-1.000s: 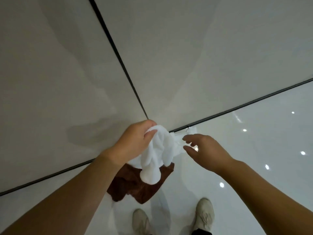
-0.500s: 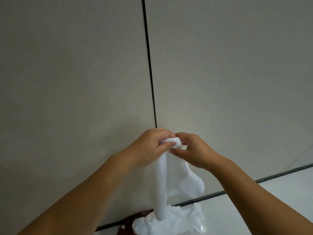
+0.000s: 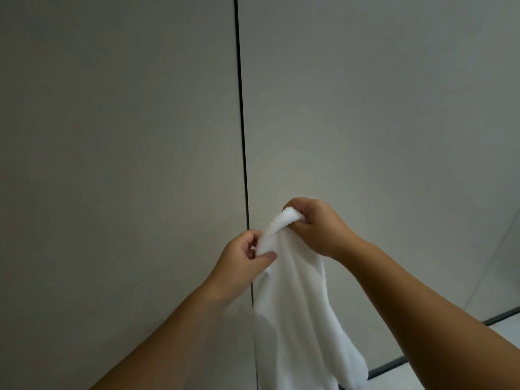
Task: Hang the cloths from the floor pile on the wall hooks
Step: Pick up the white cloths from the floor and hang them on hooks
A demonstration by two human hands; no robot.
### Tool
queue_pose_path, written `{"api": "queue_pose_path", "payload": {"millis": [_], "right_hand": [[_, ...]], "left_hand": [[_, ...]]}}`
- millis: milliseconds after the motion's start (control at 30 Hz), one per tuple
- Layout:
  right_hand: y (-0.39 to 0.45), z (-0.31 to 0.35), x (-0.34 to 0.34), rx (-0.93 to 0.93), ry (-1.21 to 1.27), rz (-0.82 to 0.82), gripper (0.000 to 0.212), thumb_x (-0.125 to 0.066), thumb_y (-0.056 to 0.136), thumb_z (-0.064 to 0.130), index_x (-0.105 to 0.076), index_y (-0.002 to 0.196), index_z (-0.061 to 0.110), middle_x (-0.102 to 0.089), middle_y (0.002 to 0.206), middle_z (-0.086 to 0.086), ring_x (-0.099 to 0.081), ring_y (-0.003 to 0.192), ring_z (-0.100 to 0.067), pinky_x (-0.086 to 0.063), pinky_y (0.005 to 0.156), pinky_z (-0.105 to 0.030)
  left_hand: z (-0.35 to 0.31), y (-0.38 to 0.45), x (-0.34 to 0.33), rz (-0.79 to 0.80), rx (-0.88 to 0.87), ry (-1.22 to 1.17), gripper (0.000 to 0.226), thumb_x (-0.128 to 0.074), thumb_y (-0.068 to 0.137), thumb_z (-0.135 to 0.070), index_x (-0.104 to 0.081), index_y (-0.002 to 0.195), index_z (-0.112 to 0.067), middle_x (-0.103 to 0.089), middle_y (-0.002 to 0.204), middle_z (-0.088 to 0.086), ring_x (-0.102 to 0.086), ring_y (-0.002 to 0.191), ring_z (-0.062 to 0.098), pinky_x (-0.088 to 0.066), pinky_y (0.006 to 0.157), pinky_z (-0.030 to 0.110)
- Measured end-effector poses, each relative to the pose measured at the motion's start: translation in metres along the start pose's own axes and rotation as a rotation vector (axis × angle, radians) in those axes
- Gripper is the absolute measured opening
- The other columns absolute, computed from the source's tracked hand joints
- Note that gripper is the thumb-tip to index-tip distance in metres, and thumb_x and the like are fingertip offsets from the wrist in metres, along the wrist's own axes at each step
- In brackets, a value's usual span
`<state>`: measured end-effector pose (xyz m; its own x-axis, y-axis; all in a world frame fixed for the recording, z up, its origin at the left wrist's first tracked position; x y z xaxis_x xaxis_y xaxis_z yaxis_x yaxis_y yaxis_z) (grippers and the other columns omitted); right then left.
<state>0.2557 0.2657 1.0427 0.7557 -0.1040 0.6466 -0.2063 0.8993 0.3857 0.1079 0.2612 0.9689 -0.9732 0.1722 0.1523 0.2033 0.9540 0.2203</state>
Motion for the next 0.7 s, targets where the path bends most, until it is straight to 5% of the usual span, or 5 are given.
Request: {"api": "queue_pose_path", "payload": {"millis": [267,433,700], "right_hand": [[-0.006,0.001,0.015,-0.017,-0.027,-0.065,0.016,-0.053,0.085,0.008,-0.065,0.085,0.018,-0.067,0.083,0.000,-0.063,0.081,-0.017,-0.051,0.072,-0.033],[-0.003,-0.019,0.035,-0.098,-0.115,-0.158,0.015,-0.064,0.083,0.022,-0.064,0.077,0.008,-0.064,0.074,-0.010,-0.056,0.068,-0.020,-0.042,0.060,-0.030],[-0.008,-0.015,0.025,-0.119,-0.127,-0.067,0.016,-0.072,0.078,0.024,-0.059,0.075,0.014,-0.057,0.069,0.001,-0.052,0.063,-0.014,-0.041,0.057,-0.028]], "left_hand": [[0.027,-0.008,0.002,0.051,0.059,0.072,0.009,-0.059,0.092,-0.016,-0.067,0.093,-0.012,-0.073,0.086,0.000,-0.068,0.079,0.018,-0.052,0.070,0.027],[-0.012,0.013,0.039,-0.039,-0.041,0.205,0.017,-0.063,0.089,-0.020,-0.060,0.073,-0.014,-0.056,0.067,0.006,-0.046,0.063,0.016,-0.035,0.059,0.028],[-0.067,0.034,0.067,-0.047,-0.187,0.463,0.009,-0.067,0.085,-0.020,-0.064,0.076,-0.018,-0.055,0.069,0.001,-0.046,0.061,0.013,-0.038,0.059,0.026]]}}
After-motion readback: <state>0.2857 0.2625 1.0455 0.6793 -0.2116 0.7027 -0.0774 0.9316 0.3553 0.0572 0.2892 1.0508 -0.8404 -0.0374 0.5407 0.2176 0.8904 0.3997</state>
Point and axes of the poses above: each hand's wrist, its own y-axis towards the middle knuckle, its own x-axis out of the back of the hand, z = x × y, the point moved 7 cm from there along y, towards the middle knuckle
